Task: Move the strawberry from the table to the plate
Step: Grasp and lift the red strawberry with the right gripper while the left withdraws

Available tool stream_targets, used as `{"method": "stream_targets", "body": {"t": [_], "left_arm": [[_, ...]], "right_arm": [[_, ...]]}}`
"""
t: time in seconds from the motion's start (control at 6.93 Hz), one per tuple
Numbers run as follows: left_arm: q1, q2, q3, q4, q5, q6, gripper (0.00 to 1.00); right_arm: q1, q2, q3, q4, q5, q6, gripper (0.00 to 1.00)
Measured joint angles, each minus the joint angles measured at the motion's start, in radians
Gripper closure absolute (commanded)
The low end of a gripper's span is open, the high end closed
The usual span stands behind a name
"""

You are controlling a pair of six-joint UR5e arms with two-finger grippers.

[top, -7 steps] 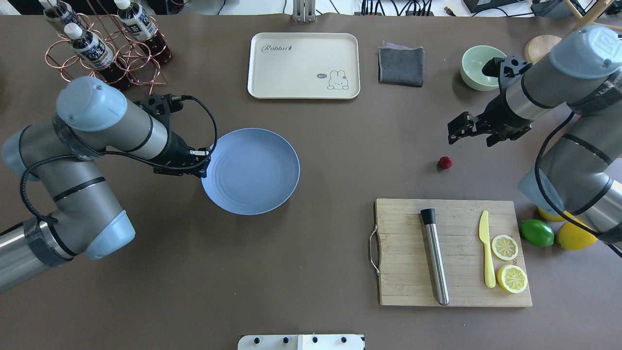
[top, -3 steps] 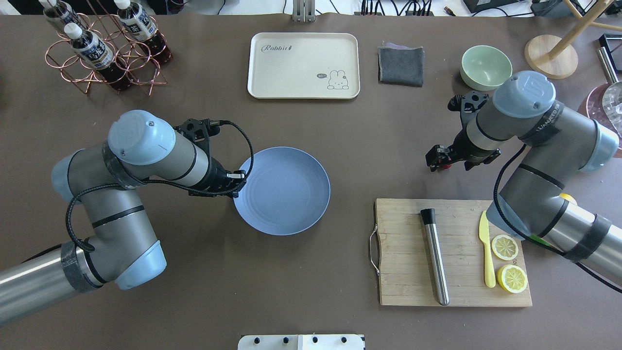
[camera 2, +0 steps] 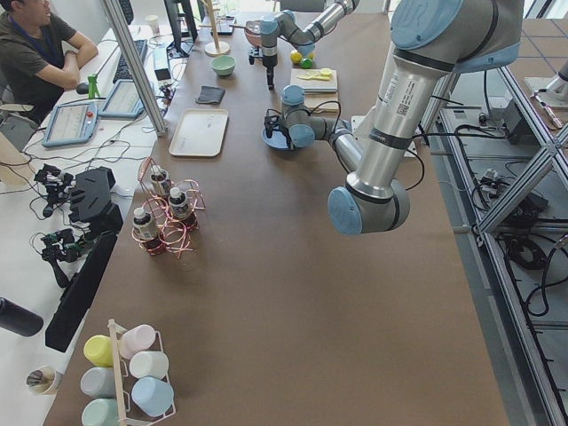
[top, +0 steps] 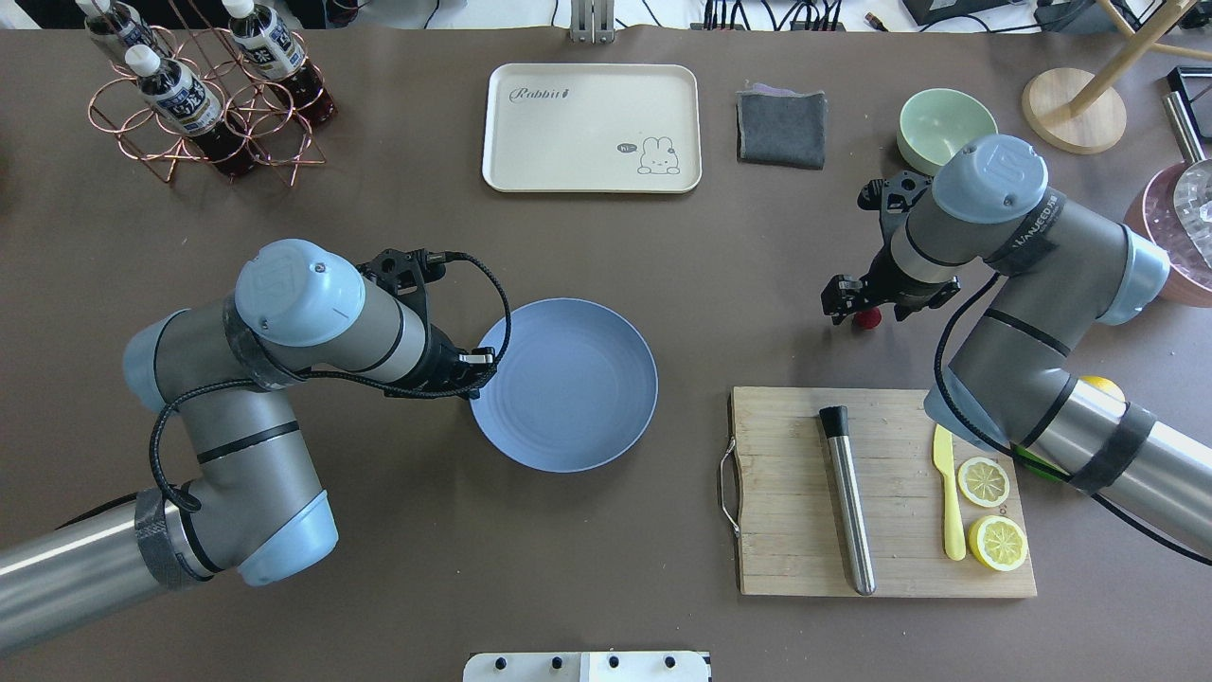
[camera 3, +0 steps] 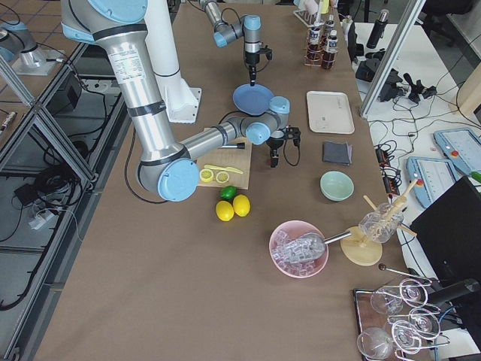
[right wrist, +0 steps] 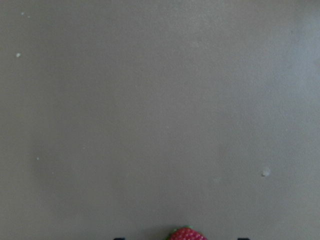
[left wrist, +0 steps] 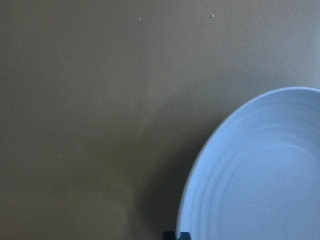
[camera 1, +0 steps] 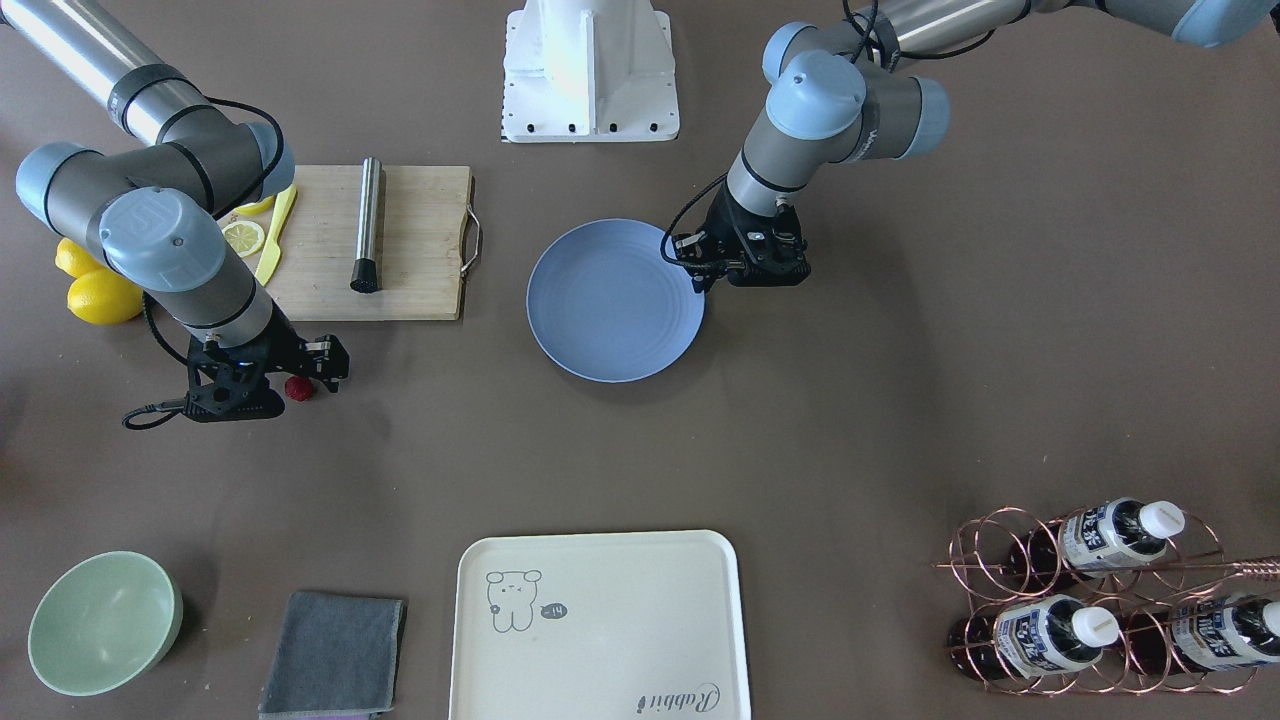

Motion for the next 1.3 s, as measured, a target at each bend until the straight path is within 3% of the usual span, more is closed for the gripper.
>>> {"method": "stream_targets", "body": {"t": [0.14,0.43,0.87,1.3], "left_arm": [[0.003,0.0,-0.002,-0.001,0.005,-0.003,0.04],[0.004,0.003,-0.005,-0.002,0.011,-0.004,0.04],[-0.011,0.008,-0.021,0.001,0.012,-0.005,0.04],[-0.105,0.099,-0.077,0.001,-0.001,0.102,0.03]], "right_arm": [[0.007,-0.001,-0.001,0.0,0.002,-0.012,0.92],[0.013,-0.007,-0.005,0.0,0.001,-0.043,1.0],[0.048,0.016,0.007,-0.01,0.052,-0.046,1.0],[0.054,0.168,0.077,-0.133,0.124,0.086,1.0]]}}
